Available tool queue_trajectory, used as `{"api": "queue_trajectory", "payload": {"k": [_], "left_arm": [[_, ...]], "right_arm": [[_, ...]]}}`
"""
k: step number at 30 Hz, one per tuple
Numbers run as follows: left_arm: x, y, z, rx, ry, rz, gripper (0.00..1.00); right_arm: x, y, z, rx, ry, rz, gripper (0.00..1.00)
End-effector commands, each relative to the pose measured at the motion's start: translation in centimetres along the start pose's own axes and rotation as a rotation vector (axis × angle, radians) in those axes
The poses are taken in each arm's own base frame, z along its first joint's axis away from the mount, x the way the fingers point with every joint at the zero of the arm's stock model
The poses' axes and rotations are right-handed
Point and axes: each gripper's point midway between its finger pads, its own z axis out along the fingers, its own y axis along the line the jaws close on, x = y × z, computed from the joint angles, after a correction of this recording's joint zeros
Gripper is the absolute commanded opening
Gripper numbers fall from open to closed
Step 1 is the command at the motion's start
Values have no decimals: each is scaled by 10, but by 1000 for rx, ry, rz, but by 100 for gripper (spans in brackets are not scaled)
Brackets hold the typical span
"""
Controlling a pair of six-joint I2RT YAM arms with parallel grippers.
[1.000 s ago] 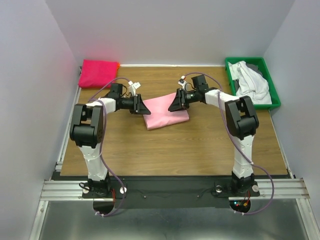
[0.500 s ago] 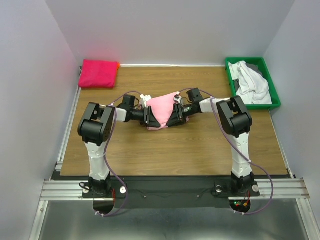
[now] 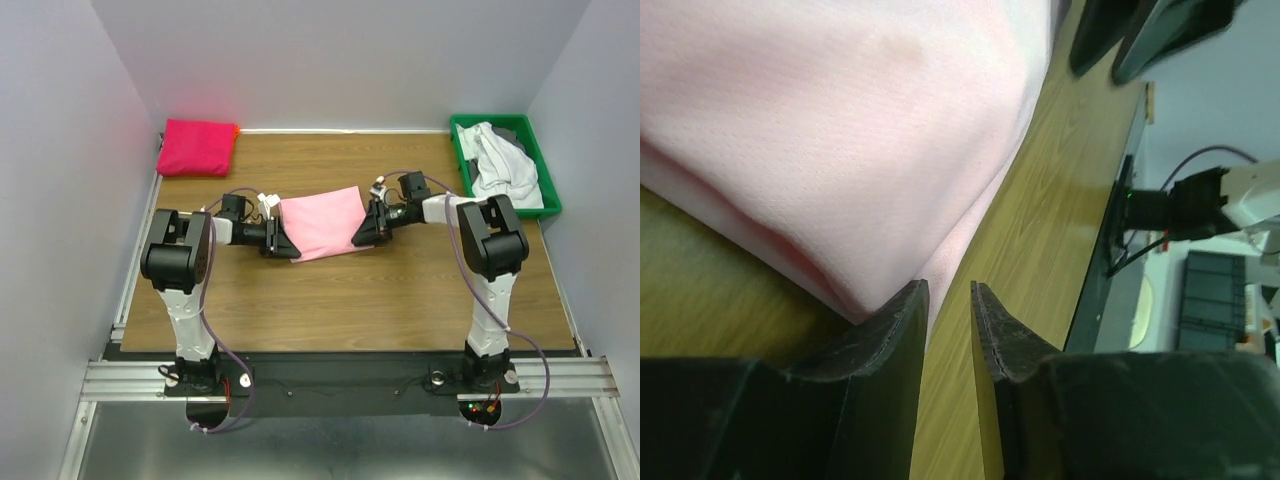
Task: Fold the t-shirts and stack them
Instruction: Fold the tshirt
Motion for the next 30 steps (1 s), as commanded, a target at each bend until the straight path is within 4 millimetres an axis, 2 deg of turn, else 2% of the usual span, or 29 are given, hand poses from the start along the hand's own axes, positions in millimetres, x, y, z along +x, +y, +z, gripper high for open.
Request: {"api": "queue_trajectory", "payload": {"k": [1,3,5,8,11,12,13,14,15,17,18,19,20,22,24,25,26,30], "left_arm": [[15,-3,-19,-64,59,161,36],[14,-20,-29,-53,66,250,38],[15,-31,-38,-38,63,275,41],[-5,-44,-61,-49,-13,342,52],[-43,-63,-99,-109,-185,407,59],[-50,-63,-107,-141,-224,406,61],[-59,-62,-124,-169,-285,370,63],[-66,-69,-135,-192,-326,399,64],[-74,-66,-146,-249,-368,399,68],[-86,-67,-169,-313,-437,396,71],[-90,-65,-177,-347,-467,378,74],[-94,-65,-183,-363,-489,353,74],[-97,-59,-194,-416,-520,319,75],[-102,-56,-204,-462,-539,311,78],[-101,-50,-210,-492,-545,303,80],[-100,-48,-210,-497,-544,296,91],[-99,-46,-211,-505,-546,292,96],[-93,-37,-208,-521,-534,278,97]], "right_arm": [[-35,34,-34,-17,-112,-154,35],[-46,33,-46,-25,-139,-139,35],[-53,41,-52,-16,-164,-173,35],[-68,59,-54,62,-227,-302,37],[-76,85,-41,188,-269,-501,40],[-74,89,-29,279,-262,-602,40],[-72,91,-21,326,-255,-656,40],[-69,93,-14,368,-246,-714,40],[-62,97,4,440,-223,-831,40],[-52,99,23,501,-192,-929,39],[-36,105,45,509,-144,-1013,38],[-36,97,51,570,-137,-1039,38],[-22,101,69,572,-102,-1086,38],[-21,90,85,648,-72,-1155,38],[-13,89,104,686,-45,-1223,39],[-11,87,111,693,-33,-1236,39],[-11,82,120,698,-19,-1243,39],[-8,73,139,719,7,-1270,40]]}}
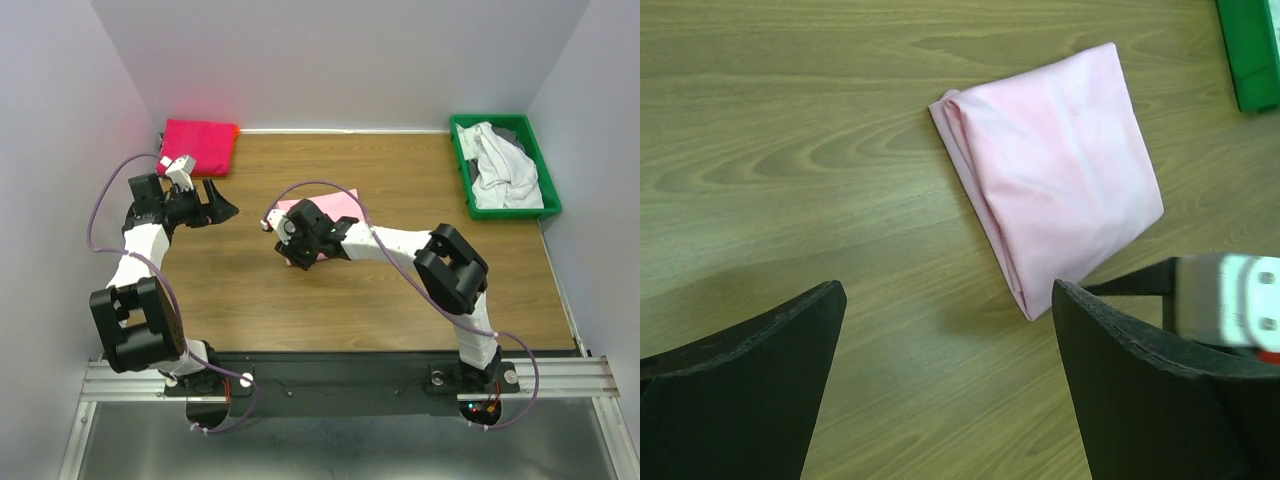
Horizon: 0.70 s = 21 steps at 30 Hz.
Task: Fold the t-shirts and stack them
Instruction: Fold the tshirt, then neatly place the folded tshirt to the corner
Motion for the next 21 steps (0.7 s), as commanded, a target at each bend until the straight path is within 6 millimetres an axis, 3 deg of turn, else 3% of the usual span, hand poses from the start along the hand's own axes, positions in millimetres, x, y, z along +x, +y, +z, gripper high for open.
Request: {"api": "queue_trajectory", "payload": {"k": [1,9,14,16,18,21], "left_arm": [[-6,1,-4,-27,-20,21,97],[7,11,3,-41,-9,-3,97],[21,19,11,-51,2,-66,96],[33,23,13,-64,16,-122,94],[37,26,18,-55,17,-140,93],[44,29,24,-47,44,-172,92]], "right_arm": [[-13,-27,5,127,-1,-76,40],[10,-15,29,84,51,-83,39],[25,-12,37,68,84,-81,29],[25,-11,36,62,83,-79,30],[13,-9,27,57,52,-82,42],[-6,-1,15,18,0,-70,45]]}}
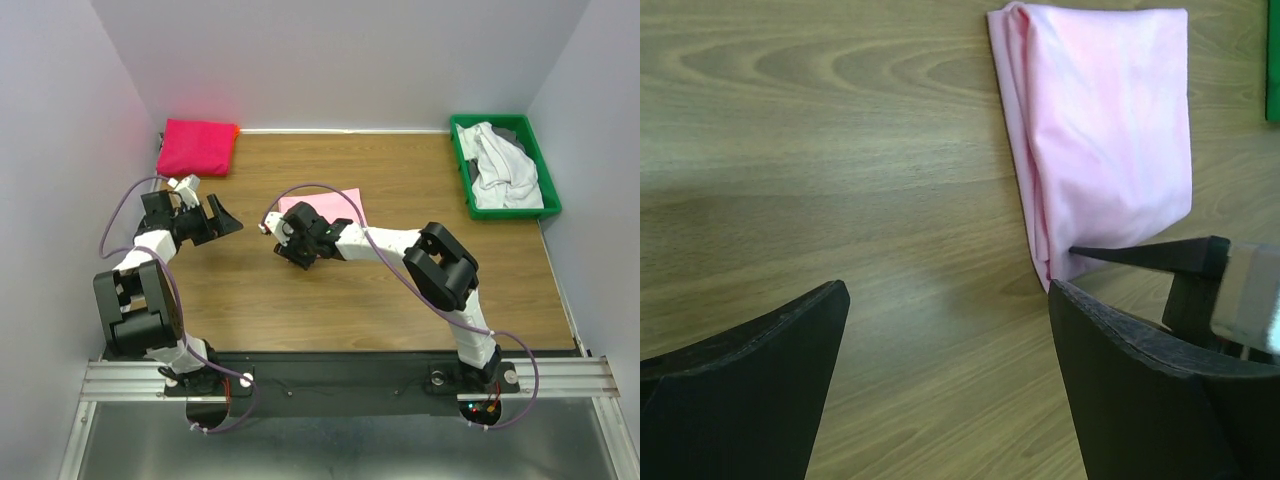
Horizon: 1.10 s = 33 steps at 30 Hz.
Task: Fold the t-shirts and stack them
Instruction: Neatly place the folded tshirt to the corner
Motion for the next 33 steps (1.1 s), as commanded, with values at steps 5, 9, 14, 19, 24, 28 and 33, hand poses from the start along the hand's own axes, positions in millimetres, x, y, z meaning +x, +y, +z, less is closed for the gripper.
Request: {"api": "queue_trajectory", "payload": {"k": [5,9,14,19,24,28,33], "left_arm": [[-5,1,8,28,-23,-13,92],[-5,2,9,21,-28,-17,92],[8,6,12,17,-10,-80,92],[21,13,20,3,14,-150,92],[31,13,30,20,54,-189,91],[34,0,35,74,44,-218,92],[28,-29,49,154,-2,-244,97]], "right_arm": [[-42,14,-24,-76,-108,27,50],[-34,12,-10,-71,-83,21,49],[4,13,20,-64,14,-4,37],[21,12,28,-45,55,-12,26],[9,8,22,-33,28,-12,1],[-19,-4,7,-19,-40,28,1],[-49,-12,-16,-29,-122,64,1]]}}
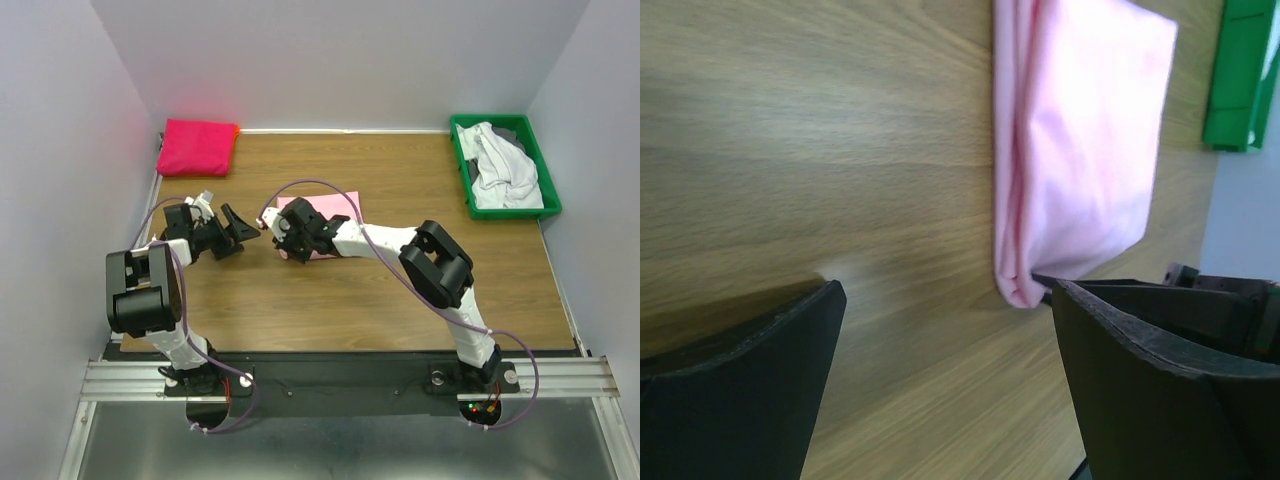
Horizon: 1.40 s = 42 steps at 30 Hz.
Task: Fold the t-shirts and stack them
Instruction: Neatly place the folded tshirt to the corner
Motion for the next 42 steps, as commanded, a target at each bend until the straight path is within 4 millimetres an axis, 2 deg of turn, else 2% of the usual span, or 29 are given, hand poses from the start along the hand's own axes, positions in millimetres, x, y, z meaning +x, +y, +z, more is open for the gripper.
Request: {"api": "queue_trajectory", "payload": {"k": [1,6,11,12,14,20,24,28,32,36,42], "left_arm": [[-13,-39,13,110,-56,11,97],[-13,-61,39,114,-87,4,97],[-17,-44,53,42,-129,-117,97],[-9,-47,61,41,-106,-133,98],[-4,-49,67,43,-90,-151,97],[-1,-60,82,80,-86,-189,95],[3,-58,97,74,-72,-222,91],[-5,-54,106,42,-111,-240,84],[-19,-59,114,31,-174,-228,78],[-25,-56,126,30,-199,-232,71],[-31,-61,137,35,-218,-231,68]], "right_arm": [[-40,-8,-25,-4,-91,50,1],[-54,-11,-30,-16,-127,85,1],[-65,-15,-35,-21,-156,109,0],[-69,-17,-38,-17,-165,112,1],[-71,-17,-39,-22,-171,111,1],[-74,-15,-41,-39,-180,120,1],[-80,-19,-42,-34,-193,129,1],[-89,-21,-46,-29,-213,151,1],[-90,-21,-45,-33,-215,157,1],[-92,-21,-47,-37,-222,161,1],[-90,-22,-46,-37,-218,166,0]]}}
